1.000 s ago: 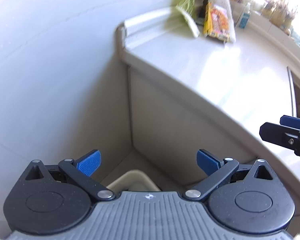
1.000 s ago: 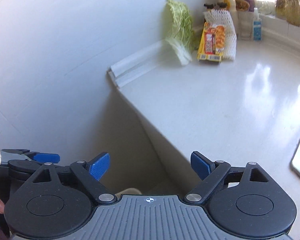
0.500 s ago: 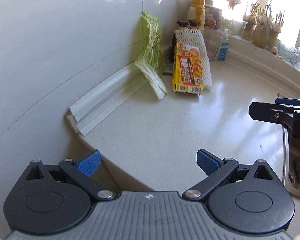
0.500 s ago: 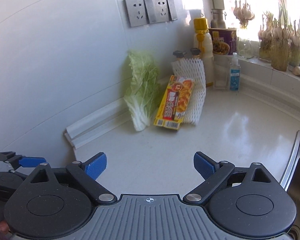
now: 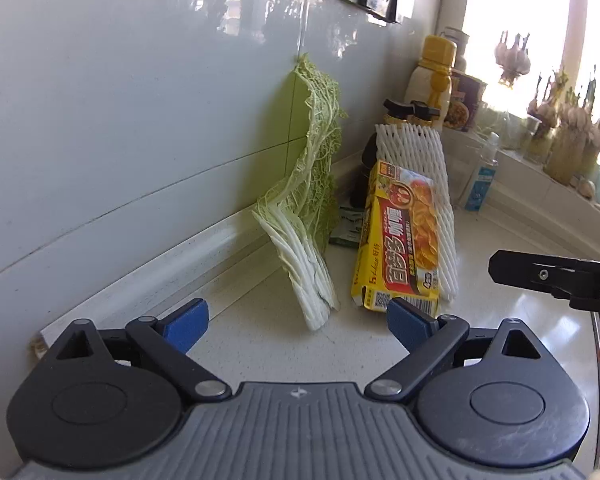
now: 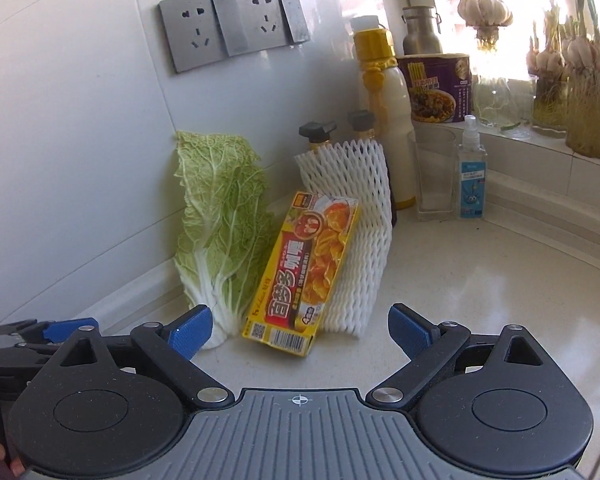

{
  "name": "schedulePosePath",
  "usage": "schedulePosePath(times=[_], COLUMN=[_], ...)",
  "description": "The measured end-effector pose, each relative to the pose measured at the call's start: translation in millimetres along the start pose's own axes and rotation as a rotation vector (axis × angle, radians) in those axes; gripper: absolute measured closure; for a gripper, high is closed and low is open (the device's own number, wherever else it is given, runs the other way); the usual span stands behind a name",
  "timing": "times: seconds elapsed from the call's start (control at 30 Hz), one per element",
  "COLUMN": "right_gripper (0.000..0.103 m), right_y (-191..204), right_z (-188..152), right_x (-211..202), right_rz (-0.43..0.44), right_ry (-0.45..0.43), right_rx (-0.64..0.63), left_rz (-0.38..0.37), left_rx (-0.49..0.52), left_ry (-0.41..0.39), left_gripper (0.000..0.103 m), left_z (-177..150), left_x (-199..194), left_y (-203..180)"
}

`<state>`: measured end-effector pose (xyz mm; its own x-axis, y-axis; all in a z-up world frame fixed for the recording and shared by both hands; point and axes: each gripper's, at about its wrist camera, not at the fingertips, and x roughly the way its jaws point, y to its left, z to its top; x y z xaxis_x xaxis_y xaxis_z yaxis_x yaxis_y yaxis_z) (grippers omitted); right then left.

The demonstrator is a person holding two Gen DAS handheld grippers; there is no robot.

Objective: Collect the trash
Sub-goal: 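Raise both tools back toward the cabbage leaf and curry box, then grasp the cabbage leaf with the left tool while the right tool grasps the curry box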

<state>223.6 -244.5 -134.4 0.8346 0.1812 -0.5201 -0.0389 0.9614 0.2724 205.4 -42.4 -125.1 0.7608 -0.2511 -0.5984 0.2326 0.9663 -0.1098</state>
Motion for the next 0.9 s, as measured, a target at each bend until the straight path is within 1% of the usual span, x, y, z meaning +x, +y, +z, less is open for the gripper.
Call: schedulePosePath(times=[0.07, 0.1, 0.17, 0.23, 0.33, 0.37, 0.43, 0.5, 0.6, 0.7, 0.83, 0.9], right_gripper=[0.007, 0.007, 0.007, 0.007, 0.007, 0.007, 0.008, 0.009, 0.009, 0.01, 0.015, 0.017], right_y=[-1, -1, 0, 1, 2, 2, 3, 4, 5, 6, 7, 6], right_z=[3, 5, 6, 7, 9, 9, 10, 9, 9, 8, 8, 8], right_x=[18, 27, 45, 60, 77, 82, 91, 98, 108, 113, 119, 122], right_rz=[0.014, 0.018, 0.025, 0.031, 0.034, 0.033, 0.028, 0.02, 0.003, -0.008, -0.043, -0.052], right_ry=[0.006, 0.01, 0.016, 0.024, 0.024, 0.023, 0.024, 0.027, 0.025, 0.022, 0.026, 0.03], right_rx=[0.003, 0.002, 0.002, -0.002, -0.008, -0.009, -0.011, -0.013, -0.004, 0.003, 0.007, 0.012], left_rz=[0.0, 0.004, 0.014, 0.015, -0.002, -0.007, -0.017, -0.033, -0.051, -0.063, -0.058, -0.055], left_rx=[-0.024, -0.038, -0.066, -0.1, -0.147, -0.156, -0.176, -0.192, -0.205, -0.218, -0.223, -0.231], left_ry=[-0.023, -0.034, -0.049, -0.056, -0.068, -0.075, -0.082, -0.084, -0.088, -0.089, -0.08, -0.079], left_gripper=[0.013, 0.016, 0.024, 0.034, 0.044, 0.046, 0.054, 0.059, 0.064, 0.068, 0.076, 0.078], left_z=[0, 0, -2, -4, -6, -7, -8, -8, -8, -4, -1, -1], left_x=[10, 16, 26, 35, 45, 47, 50, 54, 57, 61, 69, 71], left_y=[3, 4, 7, 11, 16, 17, 19, 20, 19, 18, 15, 16])
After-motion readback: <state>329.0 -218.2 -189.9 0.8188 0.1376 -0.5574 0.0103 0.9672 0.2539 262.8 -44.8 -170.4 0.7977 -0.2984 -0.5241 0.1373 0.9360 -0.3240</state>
